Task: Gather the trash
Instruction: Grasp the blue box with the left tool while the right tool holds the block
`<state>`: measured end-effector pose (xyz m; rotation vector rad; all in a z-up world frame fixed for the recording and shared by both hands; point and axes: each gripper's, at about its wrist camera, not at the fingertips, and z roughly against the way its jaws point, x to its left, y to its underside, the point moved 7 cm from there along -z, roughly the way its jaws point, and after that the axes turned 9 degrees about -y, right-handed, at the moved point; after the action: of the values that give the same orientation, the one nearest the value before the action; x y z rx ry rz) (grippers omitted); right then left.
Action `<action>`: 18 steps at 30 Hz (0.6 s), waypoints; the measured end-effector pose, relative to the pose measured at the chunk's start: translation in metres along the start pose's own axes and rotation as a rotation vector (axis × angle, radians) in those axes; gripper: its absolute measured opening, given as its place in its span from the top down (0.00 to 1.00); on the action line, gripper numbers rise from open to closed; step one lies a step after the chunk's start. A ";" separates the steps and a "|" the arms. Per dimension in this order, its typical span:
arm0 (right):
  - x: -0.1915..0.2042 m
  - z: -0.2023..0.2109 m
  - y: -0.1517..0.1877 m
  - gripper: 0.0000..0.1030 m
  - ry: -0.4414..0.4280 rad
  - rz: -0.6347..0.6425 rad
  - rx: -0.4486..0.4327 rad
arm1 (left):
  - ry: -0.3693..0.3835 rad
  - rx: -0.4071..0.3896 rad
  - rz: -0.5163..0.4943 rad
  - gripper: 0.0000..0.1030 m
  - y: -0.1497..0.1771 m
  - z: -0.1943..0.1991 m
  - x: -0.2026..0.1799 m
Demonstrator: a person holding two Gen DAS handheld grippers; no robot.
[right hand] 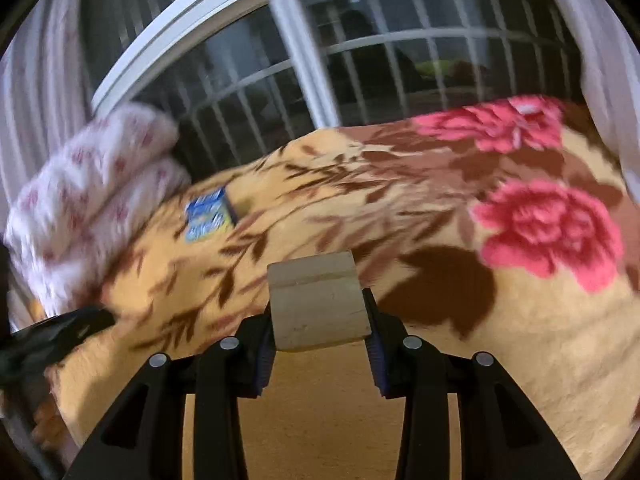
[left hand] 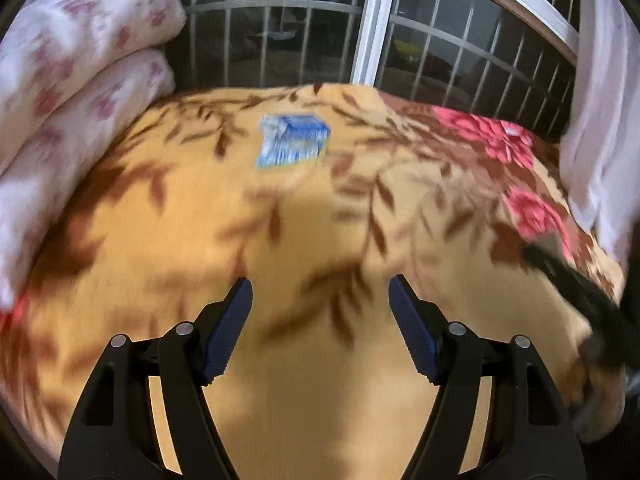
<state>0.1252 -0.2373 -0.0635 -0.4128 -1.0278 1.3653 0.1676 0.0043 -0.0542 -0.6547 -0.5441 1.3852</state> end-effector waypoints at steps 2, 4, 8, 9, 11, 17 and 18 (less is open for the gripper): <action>-0.015 -0.003 0.001 0.63 -0.011 -0.076 0.000 | -0.012 0.007 0.023 0.33 -0.023 -0.021 0.004; -0.028 -0.011 0.007 0.63 -0.038 -0.147 0.020 | 0.000 -0.007 0.034 0.33 -0.048 -0.040 0.005; -0.042 -0.014 0.012 0.63 -0.078 -0.234 0.032 | -0.065 -0.009 -0.012 0.33 -0.086 -0.081 0.001; -0.042 -0.015 0.012 0.63 -0.083 -0.240 0.031 | -0.077 -0.007 -0.019 0.33 -0.088 -0.087 0.000; -0.041 -0.015 0.013 0.63 -0.100 -0.239 0.027 | -0.094 0.001 -0.036 0.33 -0.096 -0.103 -0.005; -0.040 -0.019 0.014 0.63 -0.133 -0.243 0.038 | -0.214 0.042 -0.012 0.28 -0.111 -0.148 -0.008; -0.041 -0.019 0.014 0.63 -0.139 -0.249 0.039 | -0.227 0.048 -0.005 0.28 -0.113 -0.154 -0.008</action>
<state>0.1365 -0.2663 -0.0993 -0.1557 -1.1242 1.2001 0.3534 -0.0262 -0.0842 -0.4592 -0.6898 1.4728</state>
